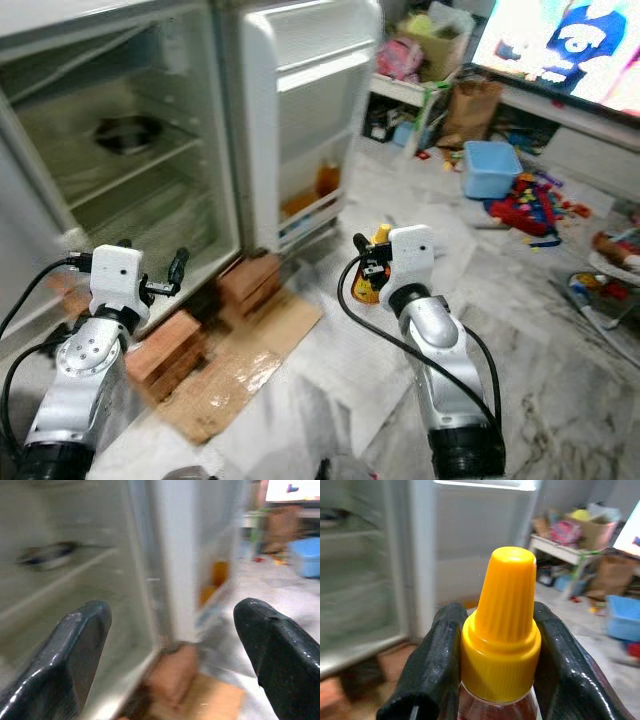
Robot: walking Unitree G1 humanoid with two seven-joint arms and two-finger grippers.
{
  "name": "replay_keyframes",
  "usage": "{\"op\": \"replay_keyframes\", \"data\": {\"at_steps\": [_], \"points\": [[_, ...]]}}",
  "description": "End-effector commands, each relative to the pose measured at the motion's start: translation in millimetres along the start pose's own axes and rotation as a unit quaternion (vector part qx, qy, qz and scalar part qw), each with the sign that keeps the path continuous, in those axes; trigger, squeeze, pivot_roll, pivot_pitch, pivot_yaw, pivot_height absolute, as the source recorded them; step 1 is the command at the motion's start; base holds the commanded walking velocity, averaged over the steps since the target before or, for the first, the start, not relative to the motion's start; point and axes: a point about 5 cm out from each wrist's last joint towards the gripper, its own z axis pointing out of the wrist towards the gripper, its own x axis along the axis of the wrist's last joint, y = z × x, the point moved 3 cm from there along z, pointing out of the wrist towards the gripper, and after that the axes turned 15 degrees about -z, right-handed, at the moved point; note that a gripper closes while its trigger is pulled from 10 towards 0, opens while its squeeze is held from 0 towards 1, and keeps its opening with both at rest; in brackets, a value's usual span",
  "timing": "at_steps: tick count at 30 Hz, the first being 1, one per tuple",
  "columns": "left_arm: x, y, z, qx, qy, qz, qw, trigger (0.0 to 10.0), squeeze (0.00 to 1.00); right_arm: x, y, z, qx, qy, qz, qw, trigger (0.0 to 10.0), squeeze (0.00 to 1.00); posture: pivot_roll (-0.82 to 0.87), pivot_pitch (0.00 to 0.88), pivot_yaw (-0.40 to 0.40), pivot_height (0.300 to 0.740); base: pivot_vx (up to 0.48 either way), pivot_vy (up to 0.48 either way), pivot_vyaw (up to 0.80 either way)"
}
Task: Restocking fridge
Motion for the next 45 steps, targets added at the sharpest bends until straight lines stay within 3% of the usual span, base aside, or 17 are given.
{"op": "replay_keyframes", "data": {"at_steps": [1,15,22,34,45], "points": [[6.4,-12.4,0.7,0.019,0.009,0.014,1.000,10.0,0.00,18.6,-0.5,5.4,0.003,0.039,-0.003,0.999,10.0,0.00,0.05,0.000,-0.074,0.716,0.420,0.000,0.00],[3.2,-15.8,1.1,0.037,0.003,0.029,0.999,10.0,0.00,33.7,3.1,16.5,0.018,0.078,-0.042,0.996,10.0,0.00,0.06,0.000,-0.080,0.716,0.357,-0.316,0.00],[2.1,-18.2,0.3,0.047,0.002,0.028,0.998,10.0,0.00,37.3,-0.1,17.2,0.028,0.090,-0.038,0.995,10.0,0.00,0.06,0.000,-0.079,0.716,0.311,-0.362,0.21],[0.4,-21.3,0.6,0.064,-0.003,0.040,0.997,10.0,0.00,41.8,-3.9,18.2,0.035,0.103,-0.039,0.993,10.0,0.00,0.06,0.000,-0.078,0.716,0.298,-0.373,0.70],[1.0,-25.8,0.8,0.077,-0.001,0.051,0.996,10.0,0.00,48.5,-4.4,20.9,0.032,0.120,-0.026,0.992,10.0,0.00,0.07,0.000,-0.070,0.716,0.288,-0.382,0.00]]}}
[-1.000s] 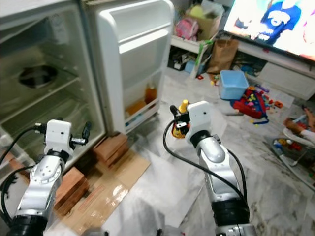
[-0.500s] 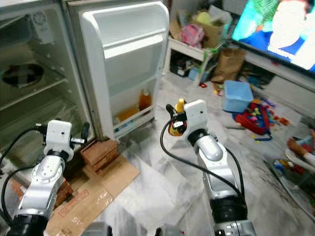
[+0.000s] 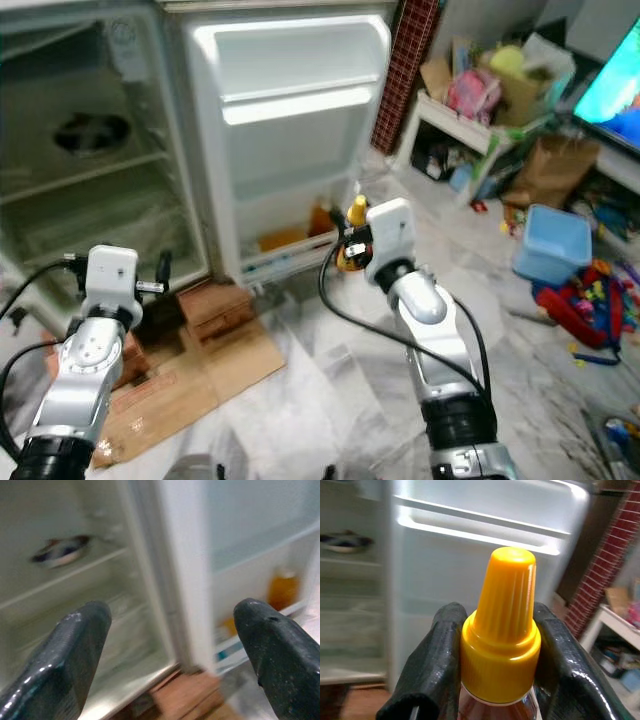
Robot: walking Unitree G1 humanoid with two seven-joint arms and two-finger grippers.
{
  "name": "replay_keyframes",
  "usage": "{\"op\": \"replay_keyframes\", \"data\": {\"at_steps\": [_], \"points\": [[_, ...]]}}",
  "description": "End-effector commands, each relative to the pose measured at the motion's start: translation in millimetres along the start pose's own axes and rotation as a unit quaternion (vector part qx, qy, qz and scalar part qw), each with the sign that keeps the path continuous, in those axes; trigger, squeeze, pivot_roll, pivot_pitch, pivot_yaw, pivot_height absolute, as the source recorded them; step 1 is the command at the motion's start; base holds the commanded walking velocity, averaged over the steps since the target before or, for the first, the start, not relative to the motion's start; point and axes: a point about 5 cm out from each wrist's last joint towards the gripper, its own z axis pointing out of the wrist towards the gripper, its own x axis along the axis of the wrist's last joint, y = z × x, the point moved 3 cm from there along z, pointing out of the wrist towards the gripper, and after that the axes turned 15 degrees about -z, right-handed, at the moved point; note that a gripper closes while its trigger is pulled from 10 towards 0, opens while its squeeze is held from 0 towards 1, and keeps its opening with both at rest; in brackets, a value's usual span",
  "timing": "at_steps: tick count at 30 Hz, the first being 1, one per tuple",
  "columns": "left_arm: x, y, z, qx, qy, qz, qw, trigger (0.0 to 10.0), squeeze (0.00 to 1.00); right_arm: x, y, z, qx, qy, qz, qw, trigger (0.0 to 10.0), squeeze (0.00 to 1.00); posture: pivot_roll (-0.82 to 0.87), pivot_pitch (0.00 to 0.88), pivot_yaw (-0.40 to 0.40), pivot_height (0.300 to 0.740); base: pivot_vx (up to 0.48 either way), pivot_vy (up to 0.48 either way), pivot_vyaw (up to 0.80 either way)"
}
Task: Restocking fridge
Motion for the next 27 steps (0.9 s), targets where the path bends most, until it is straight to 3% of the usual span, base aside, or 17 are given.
{"op": "replay_keyframes", "data": {"at_steps": [1,7,12,15,21,27], "points": [[1.4,5.6,1.0,-0.010,0.002,0.011,1.000,10.0,0.00,10.0,13.6,1.2,-0.026,0.023,0.000,0.999,10.0,0.00,0.07,0.000,-0.067,0.716,0.285,-0.382,0.00],[5.1,-3.3,1.3,0.008,0.014,0.018,1.000,10.0,0.00,14.9,10.8,4.6,-0.026,0.032,0.002,0.999,10.0,0.00,0.07,0.000,-0.068,0.716,0.292,-0.379,0.00],[8.3,-13.8,-3.2,0.039,0.027,-0.011,0.999,10.0,0.00,15.5,10.9,5.5,-0.029,0.035,0.017,0.999,10.0,0.00,0.08,0.000,-0.073,0.716,0.000,0.000,0.00],[1.5,-32.0,-14.4,0.083,0.015,-0.015,0.996,10.0,0.00,15.1,9.3,5.9,-0.031,0.036,0.035,0.998,10.0,0.00,0.07,0.000,-0.065,0.716,0.000,0.000,0.00],[8.5,-39.1,-17.3,0.087,0.040,-0.019,0.995,10.0,0.00,24.7,6.7,11.8,-0.021,0.056,0.033,0.998,10.0,0.00,0.08,0.000,-0.070,0.716,0.000,0.000,0.00],[12.7,-36.2,-15.5,0.090,0.053,-0.040,0.994,10.0,0.00,34.8,3.7,18.8,-0.010,0.072,0.034,0.997,10.0,0.00,0.08,0.000,-0.080,0.716,0.347,0.000,0.00]]}}
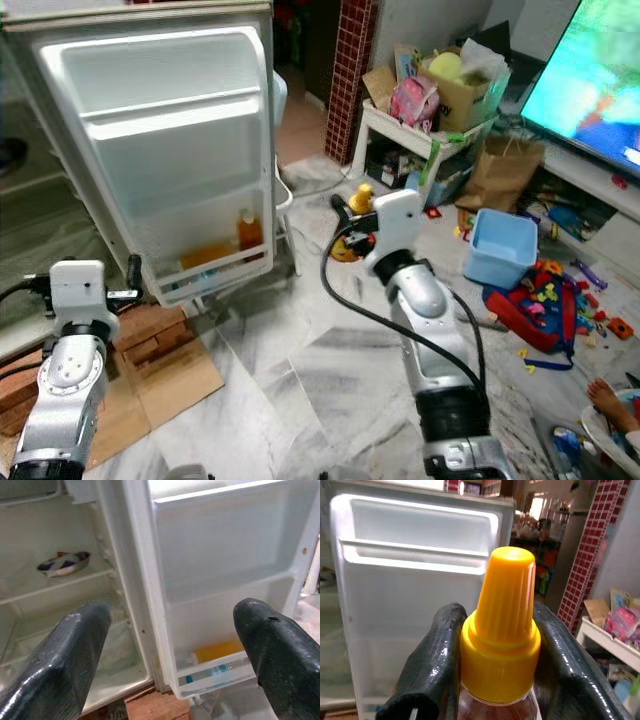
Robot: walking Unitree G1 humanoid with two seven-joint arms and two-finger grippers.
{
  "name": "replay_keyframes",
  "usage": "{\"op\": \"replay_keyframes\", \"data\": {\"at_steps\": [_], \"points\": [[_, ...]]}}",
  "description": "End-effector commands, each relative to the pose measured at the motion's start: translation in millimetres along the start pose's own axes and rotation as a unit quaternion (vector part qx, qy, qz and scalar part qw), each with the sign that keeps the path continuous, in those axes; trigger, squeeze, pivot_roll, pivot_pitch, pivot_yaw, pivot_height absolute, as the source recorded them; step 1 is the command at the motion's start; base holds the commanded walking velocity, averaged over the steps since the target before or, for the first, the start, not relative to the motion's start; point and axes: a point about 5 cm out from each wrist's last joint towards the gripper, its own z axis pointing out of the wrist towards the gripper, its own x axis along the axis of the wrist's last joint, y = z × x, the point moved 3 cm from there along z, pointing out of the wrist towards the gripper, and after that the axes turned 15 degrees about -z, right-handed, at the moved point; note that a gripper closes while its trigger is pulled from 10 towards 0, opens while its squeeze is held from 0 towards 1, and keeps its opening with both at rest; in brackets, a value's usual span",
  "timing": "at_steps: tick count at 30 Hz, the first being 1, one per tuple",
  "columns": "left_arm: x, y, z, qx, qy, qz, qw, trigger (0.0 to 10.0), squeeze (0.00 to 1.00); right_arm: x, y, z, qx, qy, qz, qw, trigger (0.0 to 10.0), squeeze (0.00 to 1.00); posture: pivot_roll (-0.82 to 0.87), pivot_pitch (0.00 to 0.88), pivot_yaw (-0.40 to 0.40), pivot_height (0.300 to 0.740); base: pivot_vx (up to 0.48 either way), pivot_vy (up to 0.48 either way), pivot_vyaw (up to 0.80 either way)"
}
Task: Restocking fridge
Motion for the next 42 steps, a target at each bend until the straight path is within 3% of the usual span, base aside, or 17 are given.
{"op": "replay_keyframes", "data": {"at_steps": [1,22,31,42], "points": [[6.0,7.2,1.4,-0.005,0.014,-0.007,1.000,10.0,0.00,14.1,7.1,5.4,-0.004,0.027,-0.012,1.000,10.0,0.00,0.08,0.000,-0.081,0.716,0.480,0.000,0.00],[5.0,14.7,6.0,0.018,0.014,-0.022,1.000,10.0,0.00,32.8,2.2,21.8,0.016,0.064,-0.013,0.998,10.0,0.00,0.07,0.000,-0.087,0.716,0.464,0.000,0.00],[3.5,18.1,6.3,0.017,0.011,-0.030,0.999,10.0,0.00,35.7,-3.9,23.2,0.031,0.072,-0.021,0.997,10.0,0.00,0.06,0.000,-0.090,0.716,0.383,0.286,0.00],[1.9,11.1,6.4,0.051,0.005,-0.024,0.998,10.0,0.00,34.4,-4.8,22.0,0.033,0.073,-0.022,0.997,10.0,0.00,0.06,0.000,-0.089,0.716,0.060,0.158,0.00]]}}
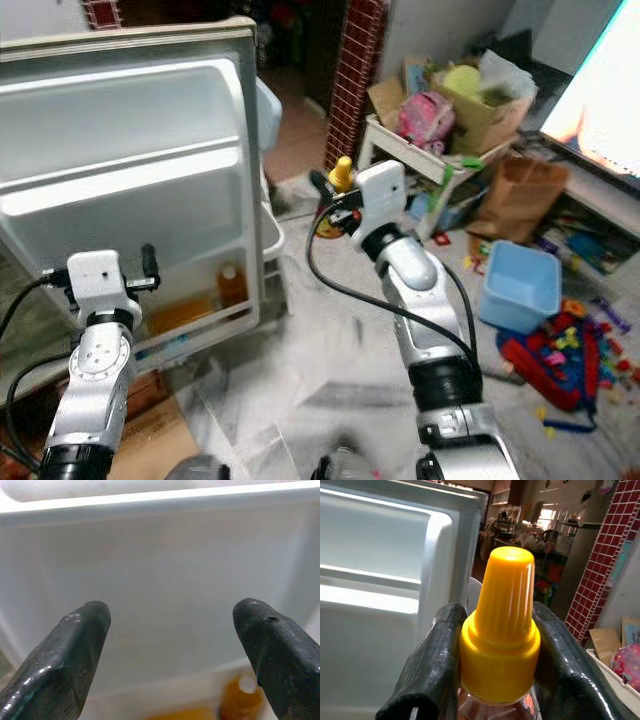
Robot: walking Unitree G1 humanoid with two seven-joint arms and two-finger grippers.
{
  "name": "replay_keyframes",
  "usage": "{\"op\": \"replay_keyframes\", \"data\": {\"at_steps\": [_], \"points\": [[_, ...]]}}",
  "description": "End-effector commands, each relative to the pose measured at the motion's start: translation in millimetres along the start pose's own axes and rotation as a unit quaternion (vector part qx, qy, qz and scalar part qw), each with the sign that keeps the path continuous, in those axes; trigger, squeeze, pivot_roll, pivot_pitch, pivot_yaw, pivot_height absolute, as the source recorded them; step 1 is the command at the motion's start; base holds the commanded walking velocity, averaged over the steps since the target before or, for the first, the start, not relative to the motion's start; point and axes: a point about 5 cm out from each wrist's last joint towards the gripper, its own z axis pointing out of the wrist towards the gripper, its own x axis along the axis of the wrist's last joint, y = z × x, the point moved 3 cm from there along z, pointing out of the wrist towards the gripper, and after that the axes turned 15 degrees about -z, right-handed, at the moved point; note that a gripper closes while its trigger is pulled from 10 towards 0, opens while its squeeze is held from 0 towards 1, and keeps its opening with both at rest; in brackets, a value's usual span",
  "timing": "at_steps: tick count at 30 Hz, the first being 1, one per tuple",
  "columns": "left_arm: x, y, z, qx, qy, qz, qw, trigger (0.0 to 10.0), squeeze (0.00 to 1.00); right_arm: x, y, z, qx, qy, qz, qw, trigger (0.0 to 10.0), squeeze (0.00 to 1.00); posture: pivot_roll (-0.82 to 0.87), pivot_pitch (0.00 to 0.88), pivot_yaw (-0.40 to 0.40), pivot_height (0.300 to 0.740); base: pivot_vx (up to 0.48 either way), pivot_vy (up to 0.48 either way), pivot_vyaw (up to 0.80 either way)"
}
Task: Restocking fridge
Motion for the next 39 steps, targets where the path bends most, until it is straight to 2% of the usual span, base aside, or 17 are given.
{"op": "replay_keyframes", "data": {"at_steps": [1,6,16,20,26,34,39], "points": [[0.1,-8.2,-0.1,0.019,-0.001,0.005,1.000,10.0,0.00,14.4,-3.2,5.0,0.005,0.030,-0.008,1.000,10.0,0.00,0.06,0.000,-0.089,0.716,0.000,0.435,0.00],[-0.5,-7.6,0.6,0.017,-0.003,0.007,1.000,10.0,0.00,16.5,-8.2,4.5,0.020,0.039,-0.025,0.999,10.0,0.00,0.07,0.000,-0.089,0.716,0.000,0.400,0.24],[0.1,-4.1,2.0,0.013,-0.003,0.008,1.000,10.0,0.00,16.3,-7.4,5.3,0.014,0.038,-0.024,0.999,10.0,0.00,0.07,0.000,-0.087,0.716,0.000,0.000,0.80],[-0.1,-2.4,2.7,0.010,-0.003,0.011,1.000,10.0,0.00,16.3,-5.2,6.1,0.009,0.036,-0.027,0.999,10.0,0.00,0.06,0.000,-0.088,0.716,0.000,0.000,0.27],[-2.2,4.6,0.3,-0.019,-0.012,-0.009,1.000,10.0,0.00,17.4,6.7,9.4,-0.017,0.035,-0.057,0.998,10.0,0.00,0.07,0.000,-0.090,0.716,0.049,0.000,0.00],[-1.2,5.3,0.2,-0.018,-0.009,-0.003,1.000,10.0,0.00,29.5,24.3,19.2,-0.043,0.054,-0.090,0.994,10.0,0.00,0.07,0.000,-0.092,0.716,0.350,0.000,0.00],[-1.7,4.8,0.2,-0.016,-0.010,-0.001,1.000,10.0,0.00,53.0,28.2,27.9,-0.049,0.097,-0.122,0.987,10.0,0.00,0.07,0.000,-0.091,0.716,0.302,0.000,0.00]]}}
